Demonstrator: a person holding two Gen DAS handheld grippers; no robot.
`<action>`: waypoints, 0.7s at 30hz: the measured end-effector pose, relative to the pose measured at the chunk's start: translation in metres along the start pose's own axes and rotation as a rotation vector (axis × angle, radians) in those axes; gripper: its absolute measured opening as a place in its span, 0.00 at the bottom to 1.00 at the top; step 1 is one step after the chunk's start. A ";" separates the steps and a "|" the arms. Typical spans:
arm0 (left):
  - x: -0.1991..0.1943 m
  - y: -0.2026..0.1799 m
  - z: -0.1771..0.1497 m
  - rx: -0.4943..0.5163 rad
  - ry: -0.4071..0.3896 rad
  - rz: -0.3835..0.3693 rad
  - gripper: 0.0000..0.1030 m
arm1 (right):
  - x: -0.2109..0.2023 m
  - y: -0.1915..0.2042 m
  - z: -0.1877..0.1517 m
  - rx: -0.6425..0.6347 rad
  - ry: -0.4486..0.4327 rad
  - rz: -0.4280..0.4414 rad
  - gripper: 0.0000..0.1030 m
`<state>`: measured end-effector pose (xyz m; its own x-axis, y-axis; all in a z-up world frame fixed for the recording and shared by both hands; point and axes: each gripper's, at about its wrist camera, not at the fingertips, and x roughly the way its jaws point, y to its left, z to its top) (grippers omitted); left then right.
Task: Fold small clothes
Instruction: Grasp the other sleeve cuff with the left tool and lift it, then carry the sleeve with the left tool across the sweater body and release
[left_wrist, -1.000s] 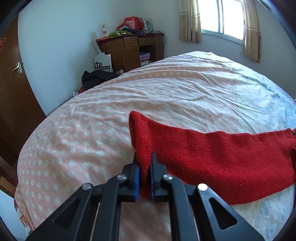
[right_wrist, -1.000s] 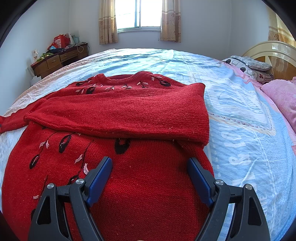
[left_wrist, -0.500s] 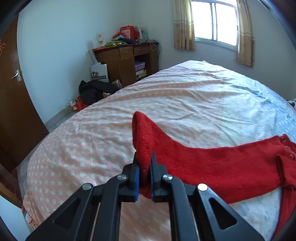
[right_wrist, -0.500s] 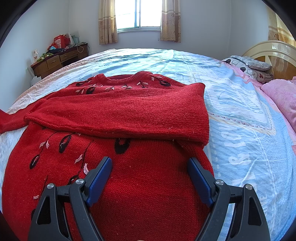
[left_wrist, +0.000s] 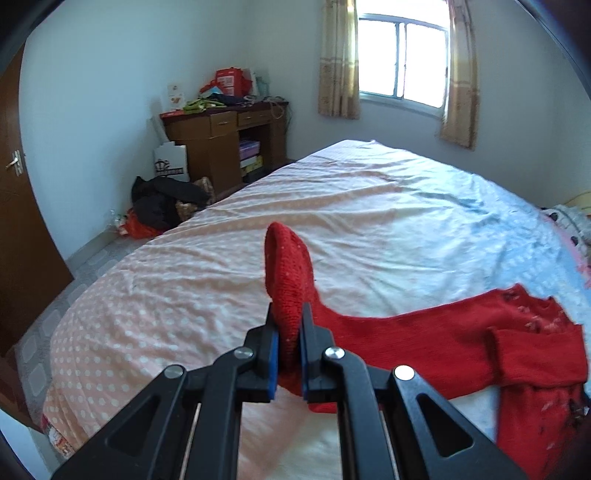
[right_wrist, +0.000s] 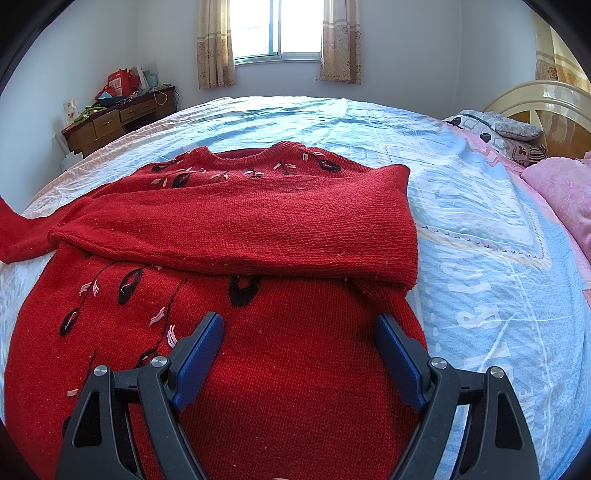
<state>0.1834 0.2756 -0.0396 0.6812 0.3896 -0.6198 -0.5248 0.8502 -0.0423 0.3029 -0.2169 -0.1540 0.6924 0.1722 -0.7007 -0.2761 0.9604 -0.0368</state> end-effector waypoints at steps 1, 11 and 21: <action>-0.002 -0.004 0.001 -0.003 0.000 -0.013 0.09 | 0.000 0.000 0.000 0.000 0.000 0.000 0.81; -0.027 -0.040 0.020 -0.028 -0.023 -0.144 0.09 | -0.027 0.000 0.004 0.017 -0.134 0.013 0.82; -0.062 -0.091 0.054 -0.031 -0.094 -0.259 0.09 | -0.055 0.005 0.008 0.012 -0.303 -0.012 0.82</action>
<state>0.2168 0.1936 0.0452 0.8385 0.1925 -0.5098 -0.3410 0.9151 -0.2152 0.2687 -0.2200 -0.1094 0.8633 0.2168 -0.4557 -0.2603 0.9649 -0.0340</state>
